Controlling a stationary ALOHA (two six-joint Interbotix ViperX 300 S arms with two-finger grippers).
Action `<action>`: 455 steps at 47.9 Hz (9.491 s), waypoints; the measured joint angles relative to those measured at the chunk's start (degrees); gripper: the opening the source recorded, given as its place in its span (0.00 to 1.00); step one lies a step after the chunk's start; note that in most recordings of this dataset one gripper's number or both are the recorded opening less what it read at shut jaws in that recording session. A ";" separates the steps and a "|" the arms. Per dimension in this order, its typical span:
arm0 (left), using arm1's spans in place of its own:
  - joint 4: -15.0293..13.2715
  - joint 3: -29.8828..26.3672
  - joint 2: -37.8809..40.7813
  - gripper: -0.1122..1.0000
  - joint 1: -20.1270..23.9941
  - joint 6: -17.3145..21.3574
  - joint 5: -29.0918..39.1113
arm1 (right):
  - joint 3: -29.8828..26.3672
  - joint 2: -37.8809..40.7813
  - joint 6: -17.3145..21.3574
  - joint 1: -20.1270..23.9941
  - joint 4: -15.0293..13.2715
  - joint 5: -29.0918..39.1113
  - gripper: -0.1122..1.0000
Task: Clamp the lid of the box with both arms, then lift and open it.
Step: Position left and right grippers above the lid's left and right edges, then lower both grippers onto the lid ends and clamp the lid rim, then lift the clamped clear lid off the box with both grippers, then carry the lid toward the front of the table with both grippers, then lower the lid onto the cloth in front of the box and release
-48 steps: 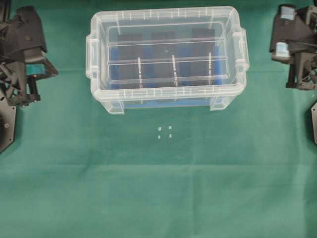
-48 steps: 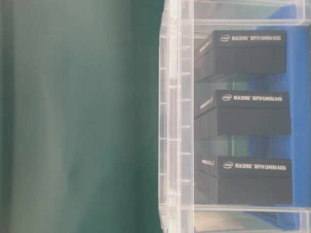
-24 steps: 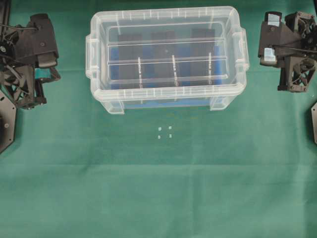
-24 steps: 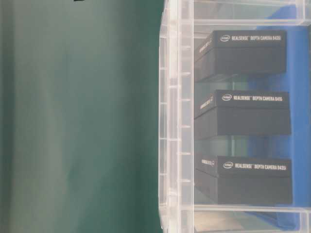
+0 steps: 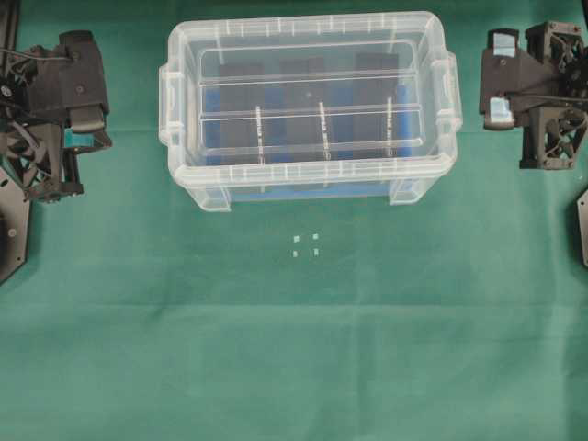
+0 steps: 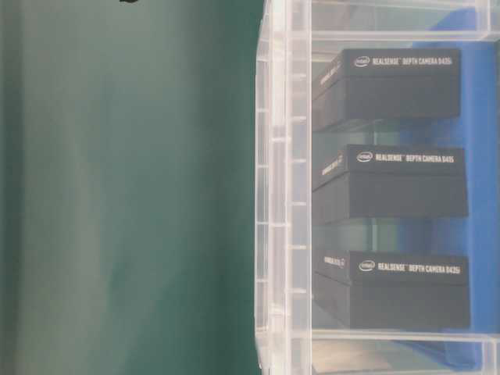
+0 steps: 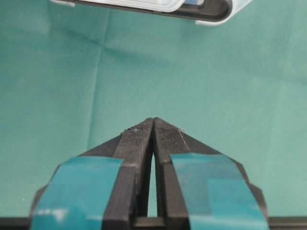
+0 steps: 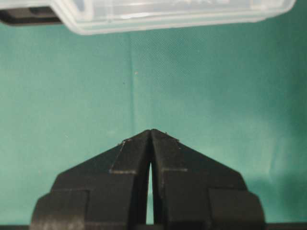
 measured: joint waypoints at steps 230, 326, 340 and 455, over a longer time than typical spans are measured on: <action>0.53 -19.16 16.00 0.11 -8.17 0.26 11.16 | -15.64 6.24 3.43 11.78 -0.09 9.40 0.10; 0.00 -21.01 19.69 0.11 -36.91 -23.64 15.03 | -22.50 15.12 42.80 49.39 -8.35 18.46 0.10; 0.00 -21.45 20.21 0.11 -36.91 -23.73 15.03 | -22.59 15.12 43.59 50.36 -8.35 18.90 0.10; 0.00 1.23 25.66 0.11 -45.44 -40.61 -13.27 | 5.01 12.39 56.60 52.12 -9.49 -5.62 0.10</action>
